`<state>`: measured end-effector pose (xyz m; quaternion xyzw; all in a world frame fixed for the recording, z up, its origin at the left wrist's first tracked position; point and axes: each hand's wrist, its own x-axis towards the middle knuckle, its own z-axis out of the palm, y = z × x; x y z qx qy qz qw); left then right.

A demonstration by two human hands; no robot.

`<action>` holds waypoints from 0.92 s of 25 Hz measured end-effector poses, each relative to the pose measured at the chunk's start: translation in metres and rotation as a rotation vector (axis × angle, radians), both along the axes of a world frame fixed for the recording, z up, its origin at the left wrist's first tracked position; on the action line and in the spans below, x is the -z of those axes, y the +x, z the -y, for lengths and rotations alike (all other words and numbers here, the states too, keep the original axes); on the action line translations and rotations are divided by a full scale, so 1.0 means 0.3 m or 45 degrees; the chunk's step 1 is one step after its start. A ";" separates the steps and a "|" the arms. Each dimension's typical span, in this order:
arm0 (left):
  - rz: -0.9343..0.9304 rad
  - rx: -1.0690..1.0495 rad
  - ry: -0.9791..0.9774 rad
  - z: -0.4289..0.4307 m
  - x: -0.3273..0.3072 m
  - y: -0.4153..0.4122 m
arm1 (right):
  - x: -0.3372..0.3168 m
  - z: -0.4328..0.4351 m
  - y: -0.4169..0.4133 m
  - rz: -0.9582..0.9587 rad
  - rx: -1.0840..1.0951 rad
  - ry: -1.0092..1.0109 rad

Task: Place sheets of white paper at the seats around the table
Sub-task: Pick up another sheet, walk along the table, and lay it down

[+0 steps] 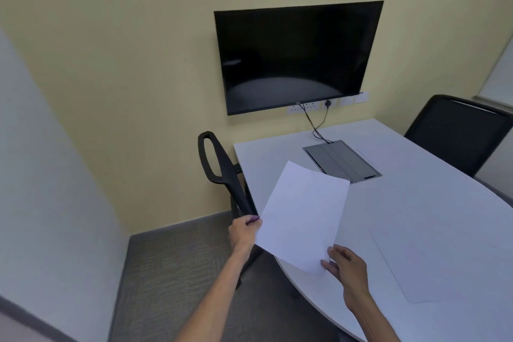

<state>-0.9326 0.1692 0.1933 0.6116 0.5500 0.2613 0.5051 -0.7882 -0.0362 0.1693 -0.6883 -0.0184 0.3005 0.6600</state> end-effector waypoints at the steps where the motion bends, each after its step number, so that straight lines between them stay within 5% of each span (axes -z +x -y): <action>1: 0.006 0.006 0.023 -0.004 -0.008 0.000 | -0.011 -0.006 -0.010 -0.005 0.006 0.003; 23: -0.291 0.430 0.033 -0.772 0.168 0.725 | 0.283 -0.710 0.518 -0.250 0.415 0.013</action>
